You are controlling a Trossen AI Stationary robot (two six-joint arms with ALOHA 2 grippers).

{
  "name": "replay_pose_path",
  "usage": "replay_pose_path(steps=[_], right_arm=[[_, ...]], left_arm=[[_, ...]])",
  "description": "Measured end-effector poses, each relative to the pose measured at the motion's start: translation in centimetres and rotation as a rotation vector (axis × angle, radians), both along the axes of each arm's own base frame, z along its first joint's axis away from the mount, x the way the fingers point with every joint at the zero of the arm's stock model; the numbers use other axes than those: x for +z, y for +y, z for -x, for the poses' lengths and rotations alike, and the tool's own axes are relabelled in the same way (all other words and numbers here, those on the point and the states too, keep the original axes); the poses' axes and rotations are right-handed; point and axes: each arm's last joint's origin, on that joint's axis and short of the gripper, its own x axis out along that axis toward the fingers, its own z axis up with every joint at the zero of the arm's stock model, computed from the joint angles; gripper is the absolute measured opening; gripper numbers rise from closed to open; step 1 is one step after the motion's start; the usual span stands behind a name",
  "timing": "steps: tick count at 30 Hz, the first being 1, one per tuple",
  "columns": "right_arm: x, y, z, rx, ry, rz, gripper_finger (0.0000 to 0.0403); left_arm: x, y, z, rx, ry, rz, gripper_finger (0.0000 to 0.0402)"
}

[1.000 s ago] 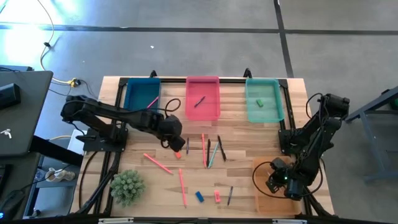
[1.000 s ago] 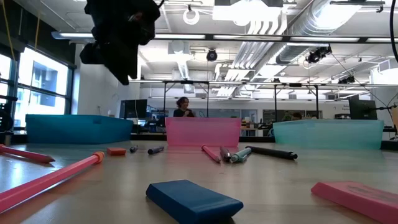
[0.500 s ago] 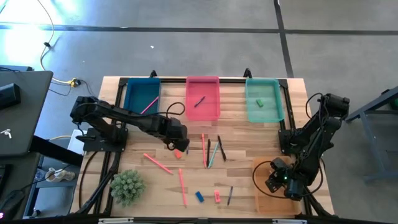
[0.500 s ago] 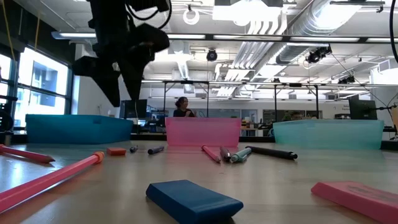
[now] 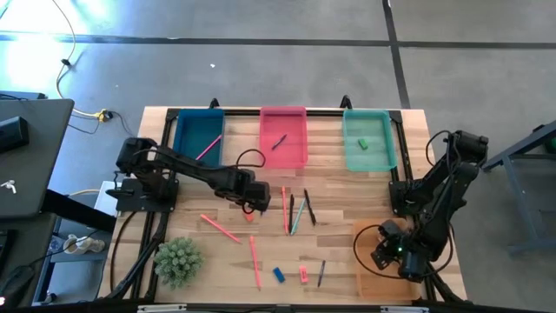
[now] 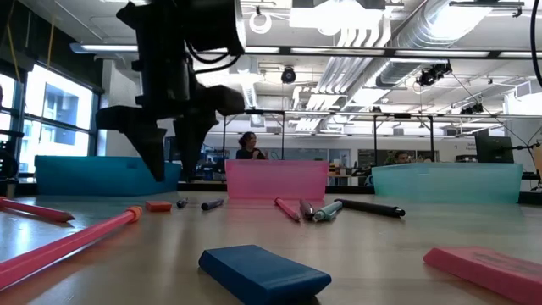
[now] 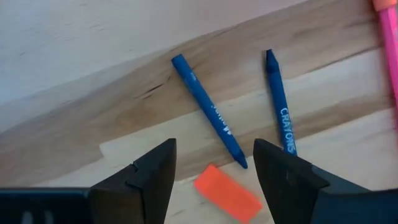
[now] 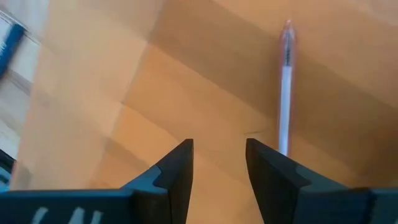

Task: Sort crayons/erasers/pens/pencils in bins
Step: Put the blue crayon into the red bin

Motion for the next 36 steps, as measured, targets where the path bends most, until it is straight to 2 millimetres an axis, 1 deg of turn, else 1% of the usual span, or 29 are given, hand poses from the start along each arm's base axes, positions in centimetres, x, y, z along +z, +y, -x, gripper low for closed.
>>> replay_pose_path(steps=[4, 7, 19, 22, 27, 33, 36], right_arm=[[0.9, 0.0, 0.0, 0.012, -0.002, 0.045, 0.0139], [1.2, -0.1, 0.0, 0.013, 0.004, 0.063, 0.0139], [1.2, -0.3, 0.1, 0.024, 0.019, 0.077, 0.0139], [1.2, -0.3, 0.1, 0.024, 0.020, 0.077, 0.0139], [1.2, -0.3, 0.1, 0.025, 0.021, 0.079, 0.0139], [1.4, -0.4, 0.1, 0.024, 0.017, 0.070, 0.0139], [1.6, -0.5, 0.2, 0.024, 0.011, 0.063, 0.0139]], left_arm=[[-1.0, 0.2, -0.1, 0.033, 0.033, -0.016, 0.0201], [-1.4, 0.4, -0.4, 0.047, 0.033, -0.026, 0.0201], [-2.9, 1.0, -0.8, 0.078, 0.058, -0.041, 0.0201], [-2.9, 1.0, -0.8, 0.085, 0.053, -0.048, 0.0197], [-2.9, 1.0, -0.8, 0.096, 0.054, -0.066, 0.0171], [-2.9, 1.0, -0.8, 0.093, 0.053, -0.081, 0.0118], [-2.9, 1.1, -0.9, 0.065, 0.054, -0.087, 0.0090]])
